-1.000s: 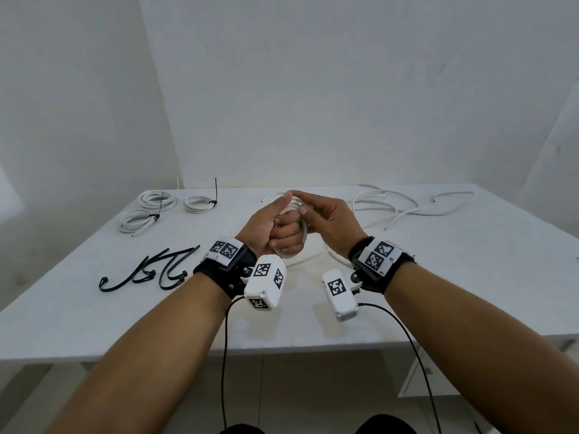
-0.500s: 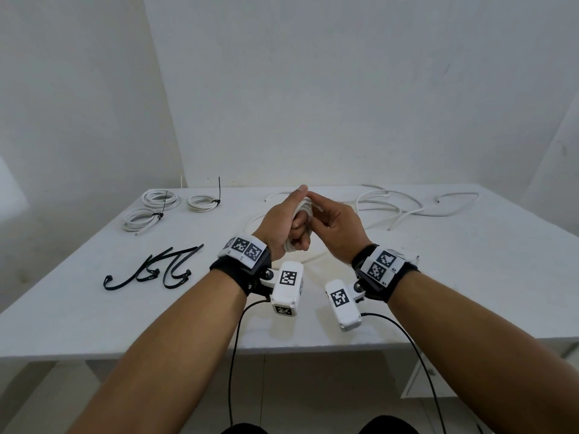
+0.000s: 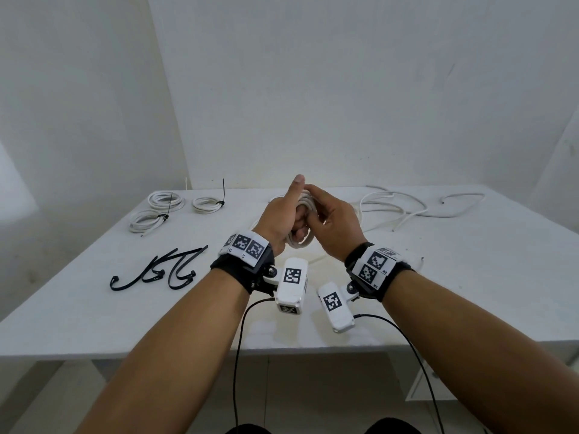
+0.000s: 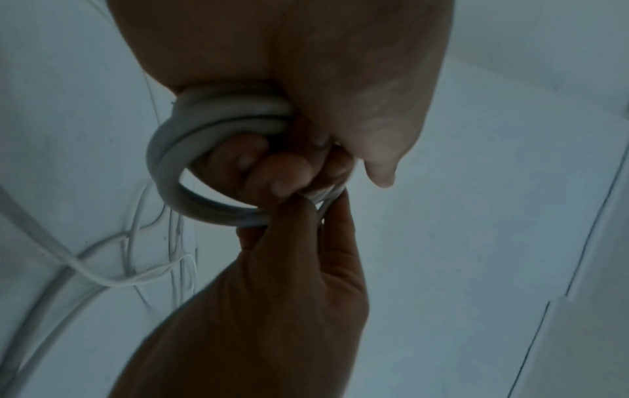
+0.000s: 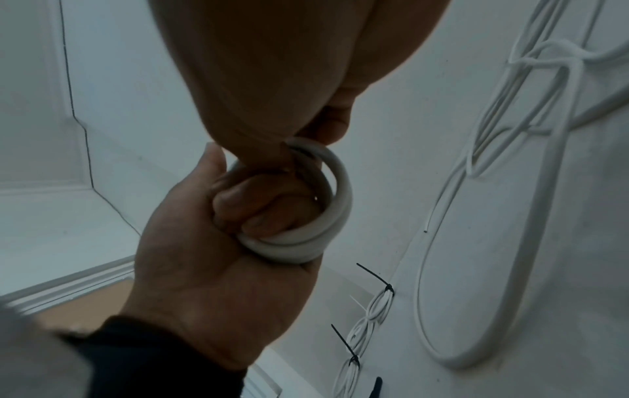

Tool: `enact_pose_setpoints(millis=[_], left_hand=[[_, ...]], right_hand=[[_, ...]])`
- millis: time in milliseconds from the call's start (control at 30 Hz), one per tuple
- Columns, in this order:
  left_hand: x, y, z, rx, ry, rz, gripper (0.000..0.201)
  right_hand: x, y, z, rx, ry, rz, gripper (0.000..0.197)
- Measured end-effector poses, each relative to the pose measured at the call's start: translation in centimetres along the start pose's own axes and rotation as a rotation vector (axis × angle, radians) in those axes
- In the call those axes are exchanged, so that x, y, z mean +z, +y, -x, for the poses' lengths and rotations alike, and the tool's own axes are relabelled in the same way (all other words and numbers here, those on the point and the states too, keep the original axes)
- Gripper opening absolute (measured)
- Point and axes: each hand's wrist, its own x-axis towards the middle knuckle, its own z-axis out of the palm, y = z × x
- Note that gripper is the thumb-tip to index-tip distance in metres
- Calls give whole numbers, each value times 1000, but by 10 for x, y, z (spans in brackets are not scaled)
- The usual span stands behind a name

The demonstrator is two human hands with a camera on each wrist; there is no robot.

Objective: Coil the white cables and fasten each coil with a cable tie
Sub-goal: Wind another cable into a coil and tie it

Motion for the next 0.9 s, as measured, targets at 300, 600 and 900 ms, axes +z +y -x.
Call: enact_pose_setpoints(millis=[300, 600, 900], left_hand=[[-15, 2, -4, -33, 159, 46, 60], [-34, 8, -2, -244, -131, 375, 55], [-62, 2, 5, -148, 195, 442, 53]], right_hand=[[12, -8, -2, 96, 40, -40, 45], [14, -17, -9, -19, -78, 172, 42], [46, -37, -16, -95, -210, 505, 23]])
